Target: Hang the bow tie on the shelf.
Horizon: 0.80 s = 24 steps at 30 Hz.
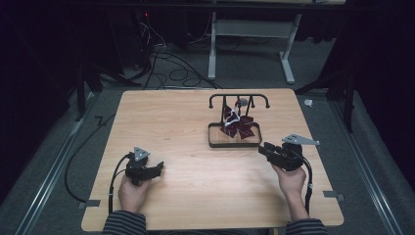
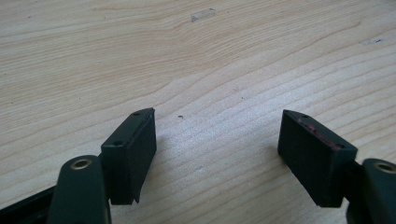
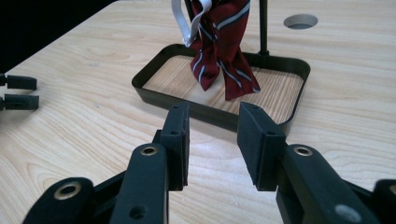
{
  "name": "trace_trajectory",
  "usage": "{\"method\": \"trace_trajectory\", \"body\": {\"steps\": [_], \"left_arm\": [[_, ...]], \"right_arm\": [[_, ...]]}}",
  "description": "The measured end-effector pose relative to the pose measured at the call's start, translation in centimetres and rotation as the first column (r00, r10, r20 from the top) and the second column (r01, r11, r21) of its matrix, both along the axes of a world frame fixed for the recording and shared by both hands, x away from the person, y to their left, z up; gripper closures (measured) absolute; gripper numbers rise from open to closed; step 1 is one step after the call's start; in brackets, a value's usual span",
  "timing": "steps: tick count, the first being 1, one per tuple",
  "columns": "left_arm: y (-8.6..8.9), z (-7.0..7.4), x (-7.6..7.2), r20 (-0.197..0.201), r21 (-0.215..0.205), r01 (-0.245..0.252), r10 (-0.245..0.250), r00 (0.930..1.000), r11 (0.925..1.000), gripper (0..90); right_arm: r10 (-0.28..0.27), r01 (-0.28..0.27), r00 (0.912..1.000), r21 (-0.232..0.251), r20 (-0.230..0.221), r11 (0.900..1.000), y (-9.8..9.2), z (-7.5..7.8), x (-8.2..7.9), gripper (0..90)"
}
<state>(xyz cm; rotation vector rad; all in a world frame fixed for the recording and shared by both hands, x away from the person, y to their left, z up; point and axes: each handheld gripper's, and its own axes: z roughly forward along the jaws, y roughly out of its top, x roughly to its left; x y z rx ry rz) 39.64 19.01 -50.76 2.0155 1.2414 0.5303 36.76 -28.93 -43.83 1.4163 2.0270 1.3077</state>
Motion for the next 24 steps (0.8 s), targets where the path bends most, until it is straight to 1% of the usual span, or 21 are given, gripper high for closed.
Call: {"method": "trace_trajectory", "body": {"steps": [6,10,12,19,20,23,24], "left_arm": [[0.0,0.0,0.0,0.000,0.000,0.000,0.000,1.0000,1.0000,28.6],[0.0,0.0,0.0,0.000,0.000,0.000,0.000,1.0000,1.0000,28.6],[0.0,0.0,0.0,0.000,0.000,0.000,0.000,1.0000,1.0000,28.5],[0.0,0.0,0.0,0.000,0.000,0.000,0.000,1.0000,1.0000,28.6],[0.0,0.0,0.0,0.000,0.000,0.000,0.000,1.0000,1.0000,28.6],[0.0,0.0,0.0,0.000,0.000,0.000,0.000,1.0000,1.0000,28.6],[0.0,0.0,0.0,0.000,0.000,0.000,0.000,1.0000,1.0000,28.6]], "right_arm": [[0.007,-0.007,0.9998,-0.002,-0.019,1.000,0.2,-0.8,-0.1,66.2],[0.010,-0.010,0.9992,0.001,-0.039,1.000,0.4,-1.5,-0.2,66.1],[0.018,-0.019,0.9990,-0.007,-0.042,1.000,0.6,-1.8,-0.2,66.1],[0.026,-0.027,0.9985,-0.009,-0.049,1.000,0.8,-2.3,-0.3,66.1],[0.029,-0.030,0.9979,-0.012,-0.059,0.999,0.9,-2.5,-0.3,66.1],[0.029,-0.030,0.9974,-0.012,-0.065,0.999,1.0,-2.8,-0.4,66.1],[0.032,-0.033,0.9969,-0.017,-0.072,0.999,1.1,-3.1,-0.5,66.1]]}}
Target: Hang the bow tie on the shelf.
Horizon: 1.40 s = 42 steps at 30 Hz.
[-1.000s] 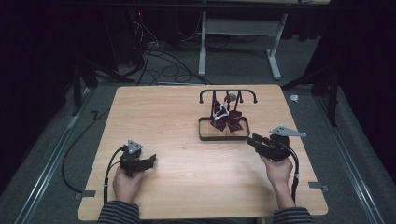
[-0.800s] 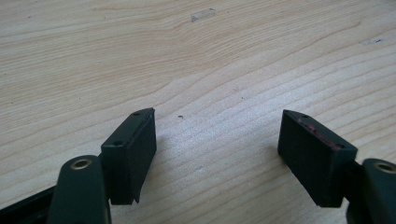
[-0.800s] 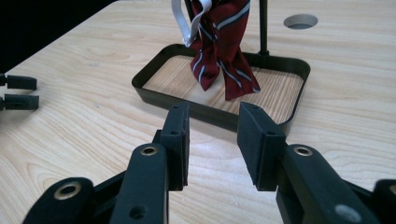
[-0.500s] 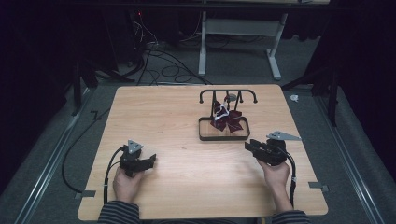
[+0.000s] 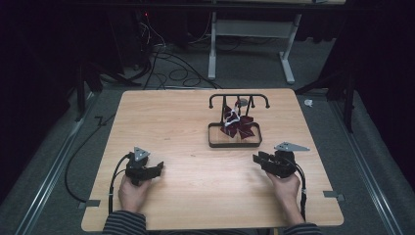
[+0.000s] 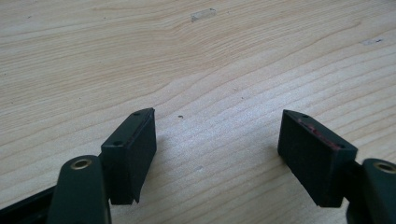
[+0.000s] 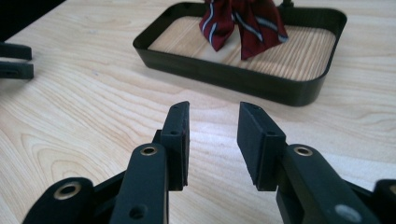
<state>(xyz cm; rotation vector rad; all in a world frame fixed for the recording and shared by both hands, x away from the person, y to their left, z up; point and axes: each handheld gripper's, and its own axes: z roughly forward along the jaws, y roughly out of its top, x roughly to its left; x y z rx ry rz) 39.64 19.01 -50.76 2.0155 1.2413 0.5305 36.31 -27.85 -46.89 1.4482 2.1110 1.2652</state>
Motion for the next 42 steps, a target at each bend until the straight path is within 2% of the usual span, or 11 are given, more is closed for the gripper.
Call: {"method": "trace_trajectory", "body": {"steps": [18,25,36,42], "left_arm": [[0.0,0.0,0.0,0.000,0.000,0.000,0.000,1.0000,1.0000,28.6],[0.0,0.0,0.0,0.000,0.000,0.000,0.000,1.0000,1.0000,28.6],[0.0,0.0,0.0,0.000,0.000,0.000,0.000,1.0000,1.0000,28.6],[0.0,0.0,0.0,0.000,0.000,0.000,0.000,1.0000,1.0000,28.6]], "right_arm": [[0.023,-0.024,0.9984,-0.010,-0.051,1.000,0.9,-2.4,-0.3,65.6],[0.022,-0.023,0.9977,-0.006,-0.064,1.000,1.2,-2.8,-0.5,65.5],[0.021,-0.023,0.9971,-0.028,-0.074,0.999,1.4,-3.4,-0.6,64.5],[0.032,-0.037,0.9983,-0.102,-0.050,0.994,2.2,-3.4,-0.9,59.1]]}}
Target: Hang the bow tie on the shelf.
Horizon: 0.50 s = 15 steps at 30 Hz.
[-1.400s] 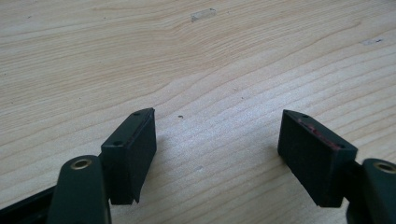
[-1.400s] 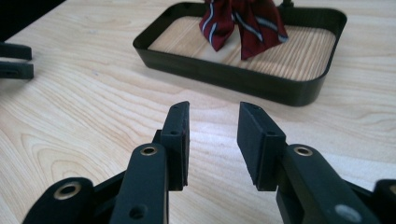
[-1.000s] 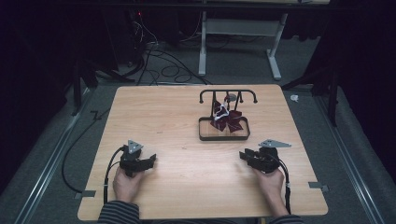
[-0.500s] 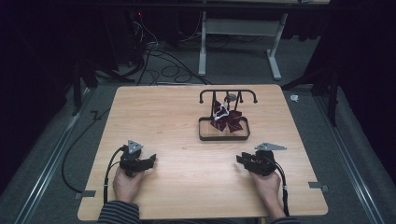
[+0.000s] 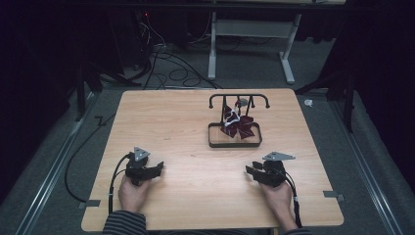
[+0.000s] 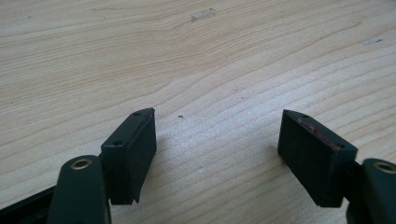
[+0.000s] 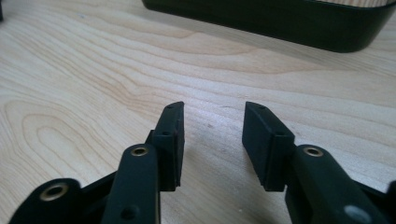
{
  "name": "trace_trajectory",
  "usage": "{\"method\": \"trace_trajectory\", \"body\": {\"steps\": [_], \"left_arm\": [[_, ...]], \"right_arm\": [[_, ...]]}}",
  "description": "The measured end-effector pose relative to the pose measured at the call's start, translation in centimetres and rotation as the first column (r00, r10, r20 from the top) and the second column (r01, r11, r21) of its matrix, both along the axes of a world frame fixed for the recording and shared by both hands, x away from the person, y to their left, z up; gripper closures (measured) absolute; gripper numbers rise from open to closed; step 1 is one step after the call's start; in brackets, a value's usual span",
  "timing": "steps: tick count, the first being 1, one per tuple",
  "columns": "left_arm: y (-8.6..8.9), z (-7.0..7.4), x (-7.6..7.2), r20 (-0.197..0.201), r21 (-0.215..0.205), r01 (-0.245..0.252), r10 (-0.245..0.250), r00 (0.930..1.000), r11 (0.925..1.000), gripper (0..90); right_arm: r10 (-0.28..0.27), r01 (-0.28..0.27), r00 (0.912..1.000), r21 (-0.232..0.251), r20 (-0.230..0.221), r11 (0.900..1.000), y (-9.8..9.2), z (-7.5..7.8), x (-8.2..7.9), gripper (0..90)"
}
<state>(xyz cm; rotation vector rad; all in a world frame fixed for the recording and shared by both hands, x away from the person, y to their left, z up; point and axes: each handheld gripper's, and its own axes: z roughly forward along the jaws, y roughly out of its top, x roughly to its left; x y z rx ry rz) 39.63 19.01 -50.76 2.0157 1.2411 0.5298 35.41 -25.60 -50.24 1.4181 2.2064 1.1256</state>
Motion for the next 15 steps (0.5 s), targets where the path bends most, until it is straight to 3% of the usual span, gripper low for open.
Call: {"method": "trace_trajectory", "body": {"steps": [3,4,6,8,15], "left_arm": [[0.0,0.0,0.0,0.000,0.000,0.000,0.000,1.0000,1.0000,28.6],[0.0,0.0,0.0,0.000,0.000,0.000,0.000,1.0000,1.0000,28.6],[0.0,0.0,0.0,0.000,0.000,0.000,0.000,1.0000,1.0000,28.6],[0.0,0.0,0.0,0.001,0.001,0.000,0.000,1.0000,1.0000,28.6],[0.0,0.0,0.0,0.001,0.001,0.000,0.000,1.0000,1.0000,28.6]], "right_arm": [[0.006,-0.005,0.9998,-0.042,0.018,0.999,0.5,0.0,-0.2,56.8],[0.017,-0.012,0.9990,-0.100,0.043,0.995,1.1,0.0,-0.4,55.4],[0.022,-0.012,0.9978,-0.149,0.062,0.989,1.6,0.0,-0.6,54.5],[0.023,-0.011,0.9972,-0.170,0.071,0.985,1.8,0.0,-0.8,53.6],[0.022,-0.010,0.9974,-0.166,0.068,0.986,1.8,0.0,-0.7,52.3]]}}
